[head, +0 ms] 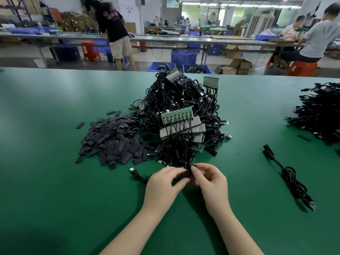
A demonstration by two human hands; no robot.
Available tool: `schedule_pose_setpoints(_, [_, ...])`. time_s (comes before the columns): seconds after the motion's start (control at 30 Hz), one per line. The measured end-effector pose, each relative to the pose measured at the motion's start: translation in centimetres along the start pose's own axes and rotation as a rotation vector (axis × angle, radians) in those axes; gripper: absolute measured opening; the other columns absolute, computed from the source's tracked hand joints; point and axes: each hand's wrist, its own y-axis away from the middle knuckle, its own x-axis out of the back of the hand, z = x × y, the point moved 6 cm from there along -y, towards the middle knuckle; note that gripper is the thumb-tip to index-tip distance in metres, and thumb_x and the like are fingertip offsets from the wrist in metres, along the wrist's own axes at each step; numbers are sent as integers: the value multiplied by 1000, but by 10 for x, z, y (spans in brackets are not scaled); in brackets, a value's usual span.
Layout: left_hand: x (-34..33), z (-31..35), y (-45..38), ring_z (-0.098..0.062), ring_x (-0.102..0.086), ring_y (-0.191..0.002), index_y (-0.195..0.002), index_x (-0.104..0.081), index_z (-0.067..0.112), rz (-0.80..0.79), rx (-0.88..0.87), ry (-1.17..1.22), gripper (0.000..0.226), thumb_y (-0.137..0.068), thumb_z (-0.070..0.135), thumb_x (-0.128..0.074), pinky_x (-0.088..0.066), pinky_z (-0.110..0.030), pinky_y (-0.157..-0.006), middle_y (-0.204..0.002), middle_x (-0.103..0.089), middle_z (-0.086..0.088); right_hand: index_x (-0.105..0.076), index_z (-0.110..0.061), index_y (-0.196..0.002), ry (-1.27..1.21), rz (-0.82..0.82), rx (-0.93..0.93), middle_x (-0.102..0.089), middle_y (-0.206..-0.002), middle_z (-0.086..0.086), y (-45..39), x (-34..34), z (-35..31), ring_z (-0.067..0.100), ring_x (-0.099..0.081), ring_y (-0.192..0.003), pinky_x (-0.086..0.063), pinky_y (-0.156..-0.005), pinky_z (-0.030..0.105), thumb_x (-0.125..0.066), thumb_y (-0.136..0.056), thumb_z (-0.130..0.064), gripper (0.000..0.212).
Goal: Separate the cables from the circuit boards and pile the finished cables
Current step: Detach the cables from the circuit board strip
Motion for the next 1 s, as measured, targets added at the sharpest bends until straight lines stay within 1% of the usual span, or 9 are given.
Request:
schedule_pose_setpoints(0.13, [-1, 0, 0, 14, -48, -105, -112, -74, 22, -13, -26, 2, 29, -84, 26, -75, -30, 3, -91, -108, -69, 13, -74, -17, -101, -12, -104, -20, -65, -66, -5, 0, -2, 2, 7, -60, -58, -51, -61, 17, -72, -89, -5, 17])
schedule_pose_setpoints(0.2, [-2, -2, -1, 22, -48, -103, -114, -73, 23, -37, -18, 68, 28, -86, 25, -73, -35, -5, -97, -108, -66, 18, -77, -23, -103, 19, -207, -29, -66, -69, -5, 2, -4, 1, 7, -61, -65, -51, -66, 17, -73, -88, -7, 22])
schedule_pose_setpoints(0.3, [-3, -5, -2, 15, -55, -103, -113, -73, 26, -73, -12, 133, 24, -89, 24, -70, -40, -14, -98, -106, -64, 27, -79, -27, -100, 50, -290, -38, -77, -87, 4, 3, -4, 0, 11, -69, -80, -55, -78, 22, -75, -87, -8, 24])
schedule_pose_setpoints(0.37, [-3, -5, -2, 10, -58, -101, -109, -74, 28, -72, -22, 134, 22, -89, 21, -69, -41, -10, -92, -101, -64, 32, -80, -30, -95, 75, -277, -27, -78, -91, 5, 3, -4, -1, 12, -71, -85, -57, -81, 23, -75, -86, -7, 24])
schedule_pose_setpoints(0.5, [-3, -5, -1, 8, -60, -98, -102, -74, 33, -51, -21, 153, 22, -86, 19, -71, -42, -8, -89, -97, -65, 35, -81, -28, -85, 89, -213, -14, -78, -87, 0, 3, -2, 0, 7, -72, -80, -54, -73, 18, -77, -84, -8, 21])
schedule_pose_setpoints(0.63, [-1, -6, 0, 8, -60, -95, -95, -63, 52, -52, 57, 162, 35, -82, 22, -74, -41, -6, -83, -99, -63, 33, -81, -23, -82, -5, -121, -34, -76, -75, 3, 0, 4, 4, 7, -68, -67, -52, -64, 16, -78, -83, -6, 18])
schedule_pose_setpoints(0.73, [-2, -8, 1, 10, -60, -92, -91, -53, 59, -60, 124, 177, 41, -82, 26, -76, -40, -2, -77, -96, -62, 35, -81, -21, -82, -50, -102, -44, -76, -75, 5, -1, 6, 7, 7, -69, -66, -52, -63, 14, -77, -83, -5, 17])
schedule_pose_setpoints(0.87, [-1, -6, 2, 12, -60, -93, -99, -67, 46, -41, 105, 126, 28, -82, 26, -76, -41, -3, -78, -95, -65, 34, -80, -22, -85, -69, -116, -58, -77, -82, 8, -3, 6, 9, 14, -73, -75, -54, -68, 18, -77, -84, -7, 15])
schedule_pose_setpoints(1.0, [0, -4, 4, 3, -61, -94, -108, -73, 32, -5, 58, 30, 25, -84, 25, -74, -45, -10, -82, -99, -70, 22, -80, -24, -89, -62, -132, -50, -77, -84, 7, -4, 4, 9, 14, -72, -75, -54, -69, 19, -75, -86, -8, 17])
